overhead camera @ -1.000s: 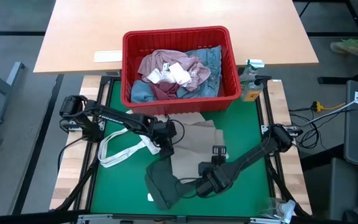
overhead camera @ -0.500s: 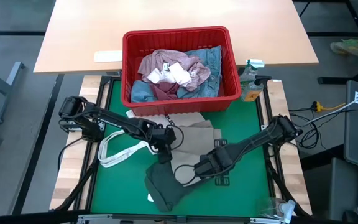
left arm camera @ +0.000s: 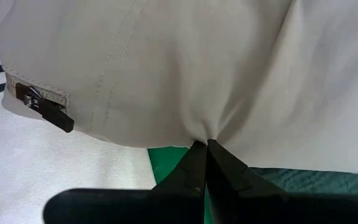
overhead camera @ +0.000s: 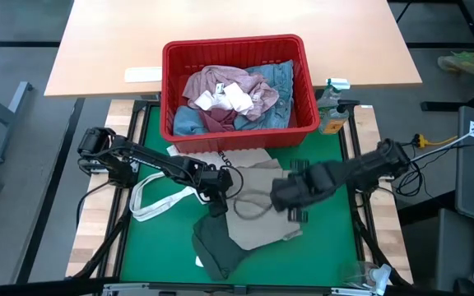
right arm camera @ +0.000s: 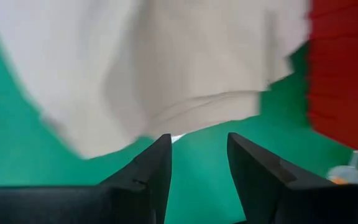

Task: Fold laundry
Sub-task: Fold the grey shorts

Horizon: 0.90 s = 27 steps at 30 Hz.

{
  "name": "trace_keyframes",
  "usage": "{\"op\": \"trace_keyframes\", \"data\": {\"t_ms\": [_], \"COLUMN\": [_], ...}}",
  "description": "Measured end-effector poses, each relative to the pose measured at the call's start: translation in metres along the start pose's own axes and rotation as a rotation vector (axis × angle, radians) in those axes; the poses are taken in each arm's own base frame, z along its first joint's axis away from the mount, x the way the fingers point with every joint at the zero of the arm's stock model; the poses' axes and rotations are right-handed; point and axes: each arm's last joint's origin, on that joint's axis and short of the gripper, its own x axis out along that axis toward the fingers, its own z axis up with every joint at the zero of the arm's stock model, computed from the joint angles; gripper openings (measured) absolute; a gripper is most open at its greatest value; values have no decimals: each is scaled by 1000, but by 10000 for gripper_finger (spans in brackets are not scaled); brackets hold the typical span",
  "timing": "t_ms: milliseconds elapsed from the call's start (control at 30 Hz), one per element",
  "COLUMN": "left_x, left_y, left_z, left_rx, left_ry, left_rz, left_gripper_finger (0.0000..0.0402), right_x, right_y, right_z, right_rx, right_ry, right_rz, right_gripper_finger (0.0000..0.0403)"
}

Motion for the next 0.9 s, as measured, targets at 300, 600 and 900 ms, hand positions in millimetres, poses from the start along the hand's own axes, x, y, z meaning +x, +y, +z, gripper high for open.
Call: {"op": "trace_keyframes", "data": {"t_ms": [300,600,900], "left_x": [0,0,0], "left_y": [0,0,0], "left_z": [0,0,0], "left_rx": [0,-1,-1], "left_ry": [0,-4,-4], "left_rz": [0,-2,-2], "left_gripper_finger": [0,0,0], "right_x": [12,69,134], "right_y": [-51,-78,-93], "right_z": [10,-51,-97], "right_rx": [17,222,731], "right_ry": [8,-143,-239], "right_rz": [-38,147,200], "right_gripper_finger": [154,154,154]}}
